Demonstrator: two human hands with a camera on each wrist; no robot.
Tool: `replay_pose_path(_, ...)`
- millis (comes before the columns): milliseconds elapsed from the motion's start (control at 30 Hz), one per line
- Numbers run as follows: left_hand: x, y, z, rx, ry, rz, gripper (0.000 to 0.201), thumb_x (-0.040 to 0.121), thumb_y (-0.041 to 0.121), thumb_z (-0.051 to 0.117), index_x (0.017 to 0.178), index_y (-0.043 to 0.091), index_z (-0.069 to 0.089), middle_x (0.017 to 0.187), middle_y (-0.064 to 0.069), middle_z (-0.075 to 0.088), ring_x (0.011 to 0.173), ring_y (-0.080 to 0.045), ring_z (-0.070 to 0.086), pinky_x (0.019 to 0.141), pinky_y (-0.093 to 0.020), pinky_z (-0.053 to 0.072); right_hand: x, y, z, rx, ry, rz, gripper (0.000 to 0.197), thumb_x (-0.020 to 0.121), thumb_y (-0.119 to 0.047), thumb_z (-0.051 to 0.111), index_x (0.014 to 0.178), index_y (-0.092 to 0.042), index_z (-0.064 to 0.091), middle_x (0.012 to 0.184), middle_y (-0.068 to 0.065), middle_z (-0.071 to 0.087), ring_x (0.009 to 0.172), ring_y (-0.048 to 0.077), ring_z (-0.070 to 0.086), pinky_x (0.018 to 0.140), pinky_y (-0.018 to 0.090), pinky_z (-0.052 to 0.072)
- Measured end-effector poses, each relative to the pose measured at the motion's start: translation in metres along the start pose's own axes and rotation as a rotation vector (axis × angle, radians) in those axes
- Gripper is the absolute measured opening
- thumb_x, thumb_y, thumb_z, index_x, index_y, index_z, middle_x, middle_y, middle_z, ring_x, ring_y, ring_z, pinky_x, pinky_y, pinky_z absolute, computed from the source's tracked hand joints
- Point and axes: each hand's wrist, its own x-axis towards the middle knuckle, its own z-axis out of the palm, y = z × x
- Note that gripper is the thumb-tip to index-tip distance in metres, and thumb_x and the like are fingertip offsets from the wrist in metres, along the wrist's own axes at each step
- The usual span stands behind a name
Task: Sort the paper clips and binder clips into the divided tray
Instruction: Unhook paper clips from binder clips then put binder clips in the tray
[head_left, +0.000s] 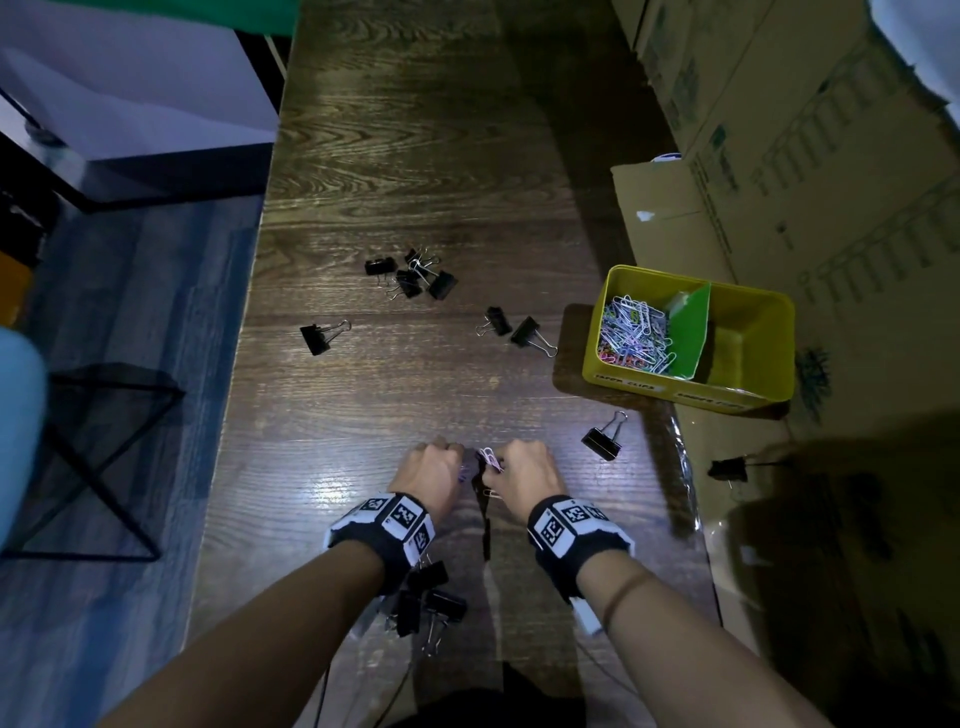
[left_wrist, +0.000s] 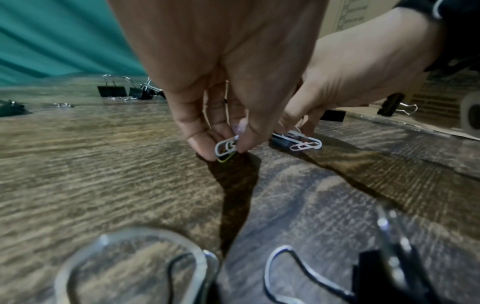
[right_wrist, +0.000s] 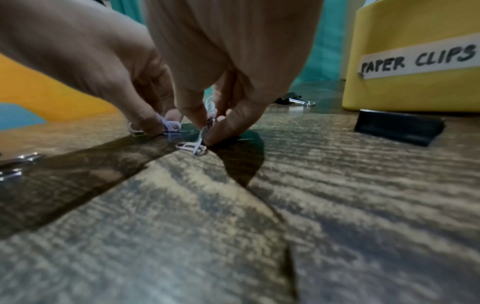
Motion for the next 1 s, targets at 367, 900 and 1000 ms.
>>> replay_pose_path(367, 0.0, 0.002, 0.002, 0.001, -0.004, -0.008, 0.041, 0.085, 0.006, 0.048, 0.125, 0.012, 0.05, 0.118, -0.014, 0.057, 0.107, -0.032, 0.055, 0.089, -0.037, 0.047, 0.003, 0.015, 0.003, 0.337, 0.039, 0.012, 0.014, 0.084, -0.018, 0.064, 0.092, -0.01, 0.073, 0.082, 0.01, 0.07, 0.075, 0.023, 0.064, 0.07, 0.029, 0.052)
replay_pose_path(900, 0.008, -0.058, -0.019, -1.707, -0.002, -0.325, 0.03, 0.076, -0.014, 0.042, 0.063, 0.01, 0.054, 0.054, -0.003, 0.052, 0.047, -0.014, 0.046, 0.046, -0.019, 0.038, 0.008, 0.029, -0.025, 1.53, -0.281, 0.177, 0.011, 0.072, -0.01, 0.034, 0.067, -0.009, 0.044, 0.064, 0.007, 0.04, 0.049, 0.015, 0.041, 0.044, 0.024, 0.035)
replay_pose_path(1000, 0.007, -0.058, -0.021, -1.906, -0.078, -0.281, 0.019, 0.06, -0.004, 0.042, 0.066, 0.011, 0.051, 0.055, -0.004, 0.044, 0.046, -0.016, 0.041, 0.046, -0.02, 0.033, 0.007, 0.028, -0.03, 1.567, -0.329, 0.152, 0.009, 0.063, -0.015, 0.035, 0.065, -0.01, 0.042, 0.055, 0.004, 0.041, 0.045, 0.013, 0.038, 0.04, 0.021, 0.031)
